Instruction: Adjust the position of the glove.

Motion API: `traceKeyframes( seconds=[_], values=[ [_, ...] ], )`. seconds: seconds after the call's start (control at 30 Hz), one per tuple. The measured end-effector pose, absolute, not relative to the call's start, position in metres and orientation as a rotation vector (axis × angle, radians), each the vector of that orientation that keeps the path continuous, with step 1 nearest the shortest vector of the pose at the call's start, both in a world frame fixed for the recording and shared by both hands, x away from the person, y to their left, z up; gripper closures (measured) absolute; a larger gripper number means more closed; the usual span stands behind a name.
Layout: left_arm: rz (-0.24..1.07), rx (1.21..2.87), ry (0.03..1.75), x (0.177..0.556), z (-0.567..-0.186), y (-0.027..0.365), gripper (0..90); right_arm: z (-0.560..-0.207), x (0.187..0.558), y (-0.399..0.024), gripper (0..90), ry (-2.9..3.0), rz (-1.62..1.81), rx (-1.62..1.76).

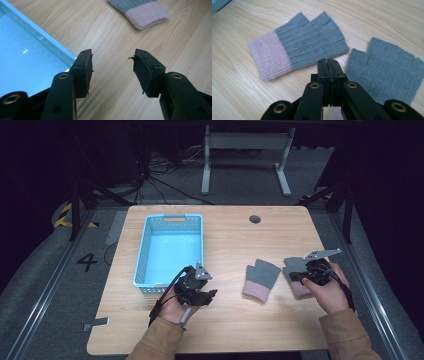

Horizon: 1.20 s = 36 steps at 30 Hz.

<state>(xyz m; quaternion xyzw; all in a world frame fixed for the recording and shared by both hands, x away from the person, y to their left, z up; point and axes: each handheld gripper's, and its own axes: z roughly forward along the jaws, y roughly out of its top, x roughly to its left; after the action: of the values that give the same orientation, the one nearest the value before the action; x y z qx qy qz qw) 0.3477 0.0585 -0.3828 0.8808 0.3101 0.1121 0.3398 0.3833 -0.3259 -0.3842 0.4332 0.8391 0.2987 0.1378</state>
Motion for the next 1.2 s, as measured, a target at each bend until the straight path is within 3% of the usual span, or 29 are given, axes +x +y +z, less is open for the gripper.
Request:
traceKeyframes(
  seconds=[0.4, 0.7, 1.2],
  values=[
    [0.281, 2.278, 0.819, 0.347, -0.376, 0.065, 50.3, -0.383, 0.384, -0.309, 90.0, 2.479, 0.894, 1.195],
    [0.254, 2.273, 0.818, 0.346, -0.371, 0.069, 54.5, -0.378, 0.392, -0.272, 90.0, 2.544, 0.901, 1.089],
    [0.237, 2.284, 0.809, 0.347, -0.373, 0.067, 51.7, -0.401, 0.402, -0.225, 90.0, 2.652, 0.884, 0.989]
  ],
)
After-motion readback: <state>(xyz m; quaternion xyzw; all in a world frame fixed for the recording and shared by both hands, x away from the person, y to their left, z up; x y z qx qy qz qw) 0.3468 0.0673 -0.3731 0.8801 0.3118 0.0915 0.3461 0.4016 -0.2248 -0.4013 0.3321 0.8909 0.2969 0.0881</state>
